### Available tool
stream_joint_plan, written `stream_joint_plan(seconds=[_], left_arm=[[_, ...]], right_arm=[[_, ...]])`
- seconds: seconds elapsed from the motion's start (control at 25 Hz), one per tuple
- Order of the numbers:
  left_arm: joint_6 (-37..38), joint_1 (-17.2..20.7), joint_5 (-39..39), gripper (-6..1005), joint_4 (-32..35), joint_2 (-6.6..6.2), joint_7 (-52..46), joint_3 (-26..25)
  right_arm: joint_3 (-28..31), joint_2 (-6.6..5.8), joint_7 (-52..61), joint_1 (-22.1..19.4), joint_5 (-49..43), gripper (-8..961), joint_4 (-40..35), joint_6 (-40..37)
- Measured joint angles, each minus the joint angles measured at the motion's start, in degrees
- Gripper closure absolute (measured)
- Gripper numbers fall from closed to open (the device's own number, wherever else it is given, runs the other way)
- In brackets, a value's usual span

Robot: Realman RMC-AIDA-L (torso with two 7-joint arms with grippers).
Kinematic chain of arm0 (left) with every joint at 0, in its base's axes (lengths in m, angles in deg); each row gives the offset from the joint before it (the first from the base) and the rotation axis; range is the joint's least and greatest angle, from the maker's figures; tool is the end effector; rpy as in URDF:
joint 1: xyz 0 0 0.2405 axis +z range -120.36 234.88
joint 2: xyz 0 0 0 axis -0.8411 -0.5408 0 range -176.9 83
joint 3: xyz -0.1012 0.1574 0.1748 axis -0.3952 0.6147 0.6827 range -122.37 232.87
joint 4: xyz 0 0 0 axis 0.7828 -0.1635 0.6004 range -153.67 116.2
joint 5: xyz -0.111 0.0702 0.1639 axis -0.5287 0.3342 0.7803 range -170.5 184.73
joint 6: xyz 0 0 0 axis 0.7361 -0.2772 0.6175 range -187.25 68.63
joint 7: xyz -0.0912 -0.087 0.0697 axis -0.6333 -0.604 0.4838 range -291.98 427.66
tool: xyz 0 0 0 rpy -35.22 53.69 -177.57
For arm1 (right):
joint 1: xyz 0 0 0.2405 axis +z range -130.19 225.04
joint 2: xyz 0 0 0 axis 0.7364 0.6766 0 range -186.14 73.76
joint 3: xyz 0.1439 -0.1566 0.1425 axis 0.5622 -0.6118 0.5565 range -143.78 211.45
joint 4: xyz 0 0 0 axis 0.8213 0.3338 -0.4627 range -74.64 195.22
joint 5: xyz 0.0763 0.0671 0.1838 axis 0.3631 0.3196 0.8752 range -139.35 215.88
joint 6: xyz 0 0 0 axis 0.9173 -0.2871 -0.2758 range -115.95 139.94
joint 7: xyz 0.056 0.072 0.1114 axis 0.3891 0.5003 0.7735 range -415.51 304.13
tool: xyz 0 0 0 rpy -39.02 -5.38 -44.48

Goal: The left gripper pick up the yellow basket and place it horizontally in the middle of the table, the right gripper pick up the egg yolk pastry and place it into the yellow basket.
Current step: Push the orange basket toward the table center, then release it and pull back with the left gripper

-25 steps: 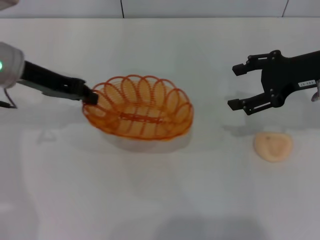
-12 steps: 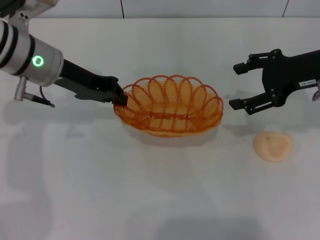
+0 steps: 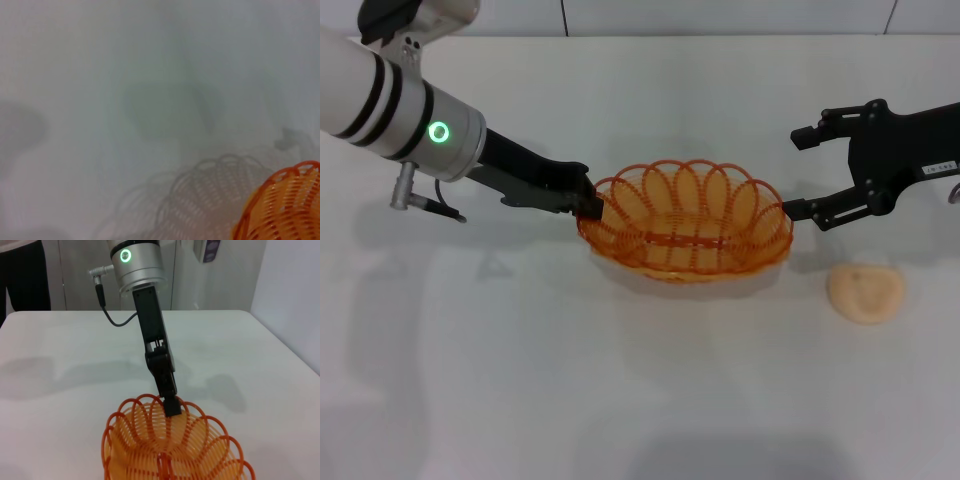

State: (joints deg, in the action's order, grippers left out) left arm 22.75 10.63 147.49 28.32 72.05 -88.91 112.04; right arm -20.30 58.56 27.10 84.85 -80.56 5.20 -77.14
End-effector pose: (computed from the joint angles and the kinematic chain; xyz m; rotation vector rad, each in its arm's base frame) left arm -0.1948 0.3927 -0.0204 -2.3790 -1.7252 0.0451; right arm 0.1944 0.3789 0.0373 -2.8869 0.0389 0.2679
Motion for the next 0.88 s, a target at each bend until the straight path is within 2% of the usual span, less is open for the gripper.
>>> stream_joint_plan(seconds=[0.6,0.8,0.88], left_arm=[[-1.17,0.75,0.24,871,-0.63,0.06,-1.60,0.17],[-0.69,0.75,0.19,645,-1.09,-0.03,-1.63,0.17],[-0.41,0.76,0.13,604,-1.65,-0.16,-1.57,0.17]], right_arm=[[-0.15,0.02,-0.59,-0.53,0.01,84,-0.38,0.03],[-0.18,0.02,-0.72,-0.60,-0.01,84,-0.28,0.11],[-0.18,0.02,-0.71,-0.60,-0.02,84,-0.24,0.11]])
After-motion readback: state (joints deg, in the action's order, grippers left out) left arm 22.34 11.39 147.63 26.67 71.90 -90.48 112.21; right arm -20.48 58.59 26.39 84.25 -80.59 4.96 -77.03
